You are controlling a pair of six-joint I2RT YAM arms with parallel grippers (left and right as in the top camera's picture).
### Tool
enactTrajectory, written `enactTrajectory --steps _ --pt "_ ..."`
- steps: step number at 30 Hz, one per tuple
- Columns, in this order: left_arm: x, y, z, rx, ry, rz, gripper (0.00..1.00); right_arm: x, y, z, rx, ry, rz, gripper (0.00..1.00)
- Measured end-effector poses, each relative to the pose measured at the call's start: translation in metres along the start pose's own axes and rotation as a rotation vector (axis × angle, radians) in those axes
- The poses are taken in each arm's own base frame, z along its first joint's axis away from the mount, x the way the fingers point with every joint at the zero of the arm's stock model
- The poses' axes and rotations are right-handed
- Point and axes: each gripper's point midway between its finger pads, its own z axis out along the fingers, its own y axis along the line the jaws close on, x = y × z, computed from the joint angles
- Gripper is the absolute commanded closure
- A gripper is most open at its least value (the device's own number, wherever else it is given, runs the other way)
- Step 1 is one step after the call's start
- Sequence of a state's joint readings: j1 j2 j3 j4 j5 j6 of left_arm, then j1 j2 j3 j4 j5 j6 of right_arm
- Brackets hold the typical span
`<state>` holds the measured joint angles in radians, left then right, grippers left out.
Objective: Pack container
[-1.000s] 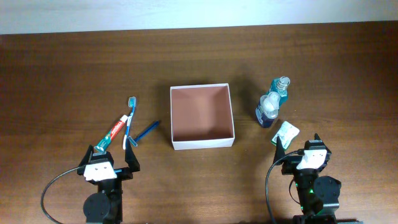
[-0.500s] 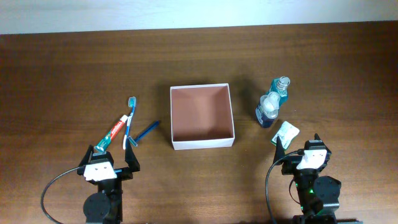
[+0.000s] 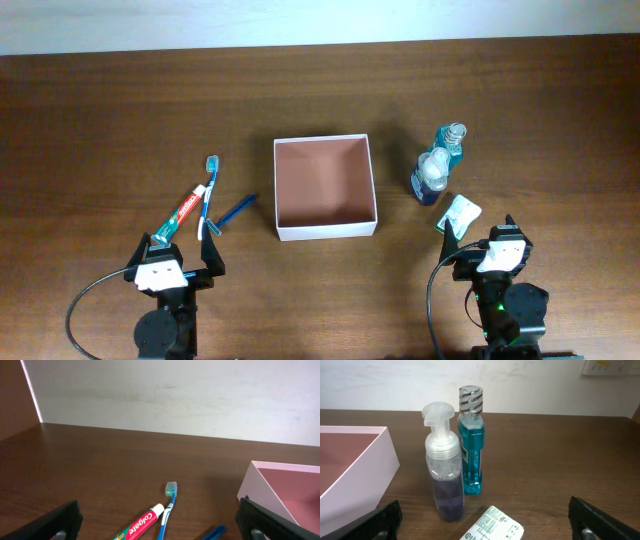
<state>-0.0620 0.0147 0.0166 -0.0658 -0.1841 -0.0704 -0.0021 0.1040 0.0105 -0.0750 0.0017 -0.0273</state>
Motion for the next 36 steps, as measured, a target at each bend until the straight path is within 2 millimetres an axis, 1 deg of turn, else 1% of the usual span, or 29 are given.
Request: enactTrajectory --steps 23,26,29,33,36 --pt "-0.001 0.0 0.0 0.002 -0.002 -0.001 0.01 0.0 0.0 0.0 0.0 0.0 0.0 0.02" --pt "-0.005 -0.007 0.0 0.039 -0.019 -0.004 0.01 0.0 0.0 0.0 0.0 0.0 0.0 0.01" --pt "-0.002 -0.013 0.0 0.074 -0.005 -0.002 0.01 0.0 0.0 0.0 0.0 0.0 0.0 0.02" --pt "-0.004 -0.025 -0.002 0.148 -0.013 -0.003 0.01 0.0 0.0 0.0 0.0 0.0 0.0 0.02" --pt "0.002 -0.036 -0.004 0.213 0.018 -0.001 0.01 0.0 0.0 0.0 0.0 0.0 0.0 0.02"
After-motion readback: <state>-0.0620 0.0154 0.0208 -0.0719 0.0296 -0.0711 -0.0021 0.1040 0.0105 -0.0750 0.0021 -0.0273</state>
